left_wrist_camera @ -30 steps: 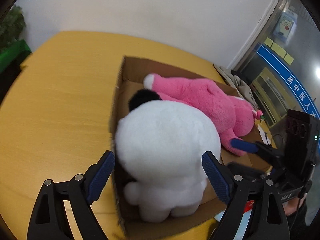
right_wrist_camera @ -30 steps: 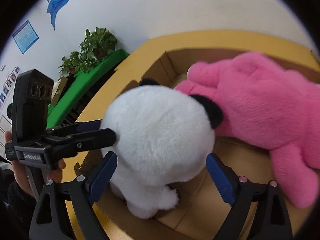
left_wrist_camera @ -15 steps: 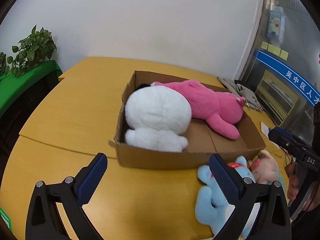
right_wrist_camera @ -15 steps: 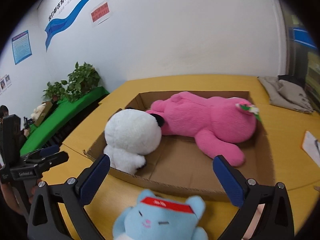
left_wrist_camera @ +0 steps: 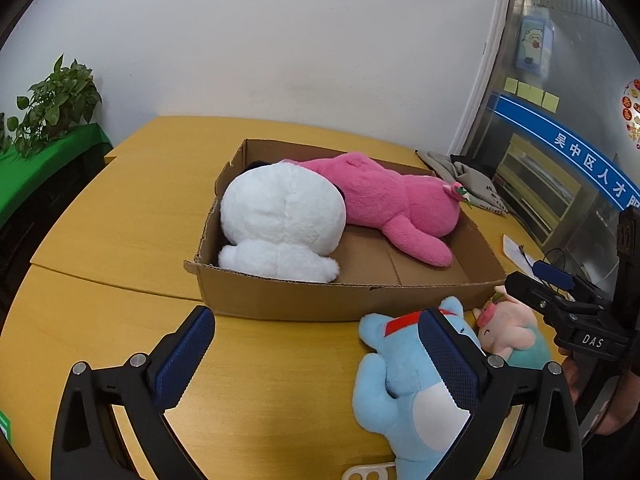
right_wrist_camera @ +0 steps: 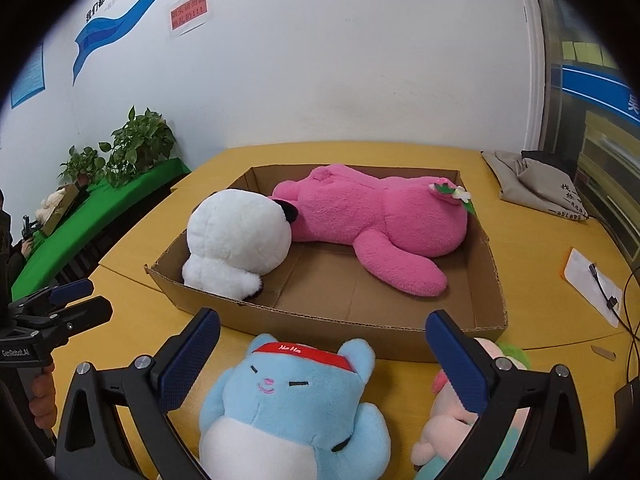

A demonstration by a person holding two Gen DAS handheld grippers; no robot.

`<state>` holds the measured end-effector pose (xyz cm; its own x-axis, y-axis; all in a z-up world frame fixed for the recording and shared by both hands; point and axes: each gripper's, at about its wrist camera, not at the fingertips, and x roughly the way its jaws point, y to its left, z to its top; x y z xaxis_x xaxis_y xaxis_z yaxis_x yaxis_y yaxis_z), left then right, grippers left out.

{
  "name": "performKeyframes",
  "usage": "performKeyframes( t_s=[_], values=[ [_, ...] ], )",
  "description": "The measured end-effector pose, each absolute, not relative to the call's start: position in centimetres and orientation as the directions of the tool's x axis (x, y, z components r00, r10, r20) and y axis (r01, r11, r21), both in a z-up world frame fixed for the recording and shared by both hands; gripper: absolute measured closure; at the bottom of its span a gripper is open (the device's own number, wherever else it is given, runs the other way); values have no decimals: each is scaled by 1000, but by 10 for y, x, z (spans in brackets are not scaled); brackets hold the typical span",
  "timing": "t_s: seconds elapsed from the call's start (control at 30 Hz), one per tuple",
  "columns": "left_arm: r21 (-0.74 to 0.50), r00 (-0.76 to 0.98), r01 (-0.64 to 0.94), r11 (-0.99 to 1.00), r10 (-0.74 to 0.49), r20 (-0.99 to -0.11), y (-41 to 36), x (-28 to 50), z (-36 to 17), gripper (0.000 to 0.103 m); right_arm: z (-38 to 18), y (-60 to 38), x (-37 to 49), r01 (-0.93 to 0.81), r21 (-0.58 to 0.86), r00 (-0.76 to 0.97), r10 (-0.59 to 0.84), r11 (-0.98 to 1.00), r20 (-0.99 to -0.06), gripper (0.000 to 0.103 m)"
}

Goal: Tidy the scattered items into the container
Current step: 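Move both grippers to the blue plush cat with red headband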

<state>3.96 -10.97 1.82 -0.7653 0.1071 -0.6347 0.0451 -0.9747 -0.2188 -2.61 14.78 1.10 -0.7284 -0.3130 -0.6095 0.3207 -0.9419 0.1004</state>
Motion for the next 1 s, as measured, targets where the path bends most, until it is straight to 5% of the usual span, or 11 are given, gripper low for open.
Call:
performKeyframes(
  t_s=[1.0],
  values=[
    [-240, -714, -41, -970, 197, -672, -77, 29, 1, 0, -2, 166, -25, 263, 96, -721, -261, -960, -642, 0]
  ],
)
